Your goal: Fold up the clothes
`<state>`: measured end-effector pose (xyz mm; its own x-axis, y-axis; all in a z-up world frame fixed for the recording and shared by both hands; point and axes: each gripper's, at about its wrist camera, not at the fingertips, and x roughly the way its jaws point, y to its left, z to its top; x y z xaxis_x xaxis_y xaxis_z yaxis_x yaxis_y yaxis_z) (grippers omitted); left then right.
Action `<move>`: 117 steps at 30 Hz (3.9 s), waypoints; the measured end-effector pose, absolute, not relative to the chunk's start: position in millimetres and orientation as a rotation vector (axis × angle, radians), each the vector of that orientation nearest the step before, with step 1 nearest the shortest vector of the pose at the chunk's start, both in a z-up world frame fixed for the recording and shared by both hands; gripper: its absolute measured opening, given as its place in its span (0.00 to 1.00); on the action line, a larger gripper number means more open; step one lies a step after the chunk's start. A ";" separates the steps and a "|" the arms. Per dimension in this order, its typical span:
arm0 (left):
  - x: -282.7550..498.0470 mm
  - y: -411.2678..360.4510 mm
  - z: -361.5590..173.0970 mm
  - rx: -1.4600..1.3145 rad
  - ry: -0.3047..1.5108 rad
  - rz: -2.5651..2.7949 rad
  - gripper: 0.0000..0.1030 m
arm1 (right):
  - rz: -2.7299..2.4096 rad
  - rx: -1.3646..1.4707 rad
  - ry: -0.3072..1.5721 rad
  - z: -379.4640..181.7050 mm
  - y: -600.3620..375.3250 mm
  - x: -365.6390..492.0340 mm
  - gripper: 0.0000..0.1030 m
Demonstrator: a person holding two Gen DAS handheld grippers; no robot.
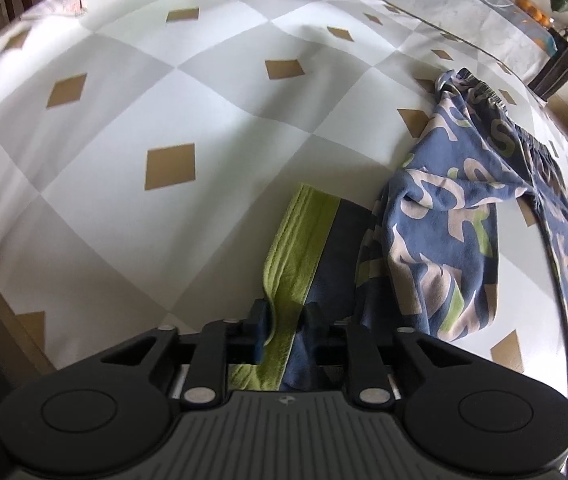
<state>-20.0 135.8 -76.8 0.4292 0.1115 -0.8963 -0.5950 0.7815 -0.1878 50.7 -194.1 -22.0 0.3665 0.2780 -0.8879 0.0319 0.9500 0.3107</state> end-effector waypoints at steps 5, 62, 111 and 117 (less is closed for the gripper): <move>-13.2 140.8 -81.6 -0.562 1.054 0.477 0.49 | 0.172 0.293 1.193 -21.7 -190.5 50.8 0.73; -56.0 129.5 130.2 -0.370 0.561 0.613 0.07 | 0.098 0.374 1.171 -22.6 -219.2 46.8 0.73; -75.5 183.3 141.0 -0.452 0.561 0.706 0.07 | 0.089 0.336 1.196 -27.8 -213.9 45.5 0.73; -61.7 181.5 100.1 -0.480 0.695 0.662 0.08 | 0.093 0.335 1.201 -28.4 -213.0 45.5 0.73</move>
